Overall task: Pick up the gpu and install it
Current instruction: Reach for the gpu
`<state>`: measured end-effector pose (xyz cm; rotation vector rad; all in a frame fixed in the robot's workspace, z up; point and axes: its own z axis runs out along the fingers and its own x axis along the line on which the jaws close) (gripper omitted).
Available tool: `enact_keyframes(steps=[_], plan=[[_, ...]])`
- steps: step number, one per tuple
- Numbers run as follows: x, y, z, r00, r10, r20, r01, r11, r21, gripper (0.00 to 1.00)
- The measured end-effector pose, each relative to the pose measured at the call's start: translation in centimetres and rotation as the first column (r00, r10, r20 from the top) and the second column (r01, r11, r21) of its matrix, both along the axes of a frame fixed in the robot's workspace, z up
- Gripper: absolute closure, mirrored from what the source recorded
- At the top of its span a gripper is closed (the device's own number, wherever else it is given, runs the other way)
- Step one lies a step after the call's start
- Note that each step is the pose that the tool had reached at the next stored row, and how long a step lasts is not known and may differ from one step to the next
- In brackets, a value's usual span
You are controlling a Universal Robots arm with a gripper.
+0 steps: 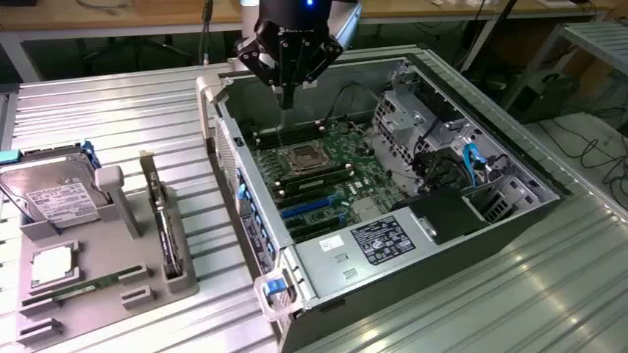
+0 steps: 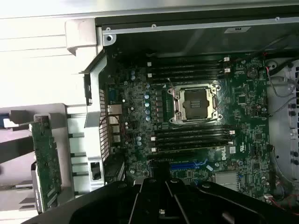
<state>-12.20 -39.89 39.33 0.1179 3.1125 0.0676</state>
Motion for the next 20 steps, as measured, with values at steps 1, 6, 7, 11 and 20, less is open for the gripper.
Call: enact_keyframes(steps=[1,6,7,11,20], plan=[[-0.2,0.00,0.00,1.0000,0.000,0.0001,0.000,1.0000,0.0000,0.89],[-1.3,-0.01,0.00,1.0000,0.000,0.0000,0.000,1.0000,0.0000,0.89],[-1.4,-0.01,0.00,1.0000,0.000,0.0000,0.000,1.0000,0.0000,0.89],[-2.4,-0.02,-0.01,1.0000,0.000,0.0000,0.000,1.0000,0.0000,0.89],[-3.6,-0.02,-0.04,1.0000,0.001,0.0001,-0.001,1.0000,0.0000,0.89]])
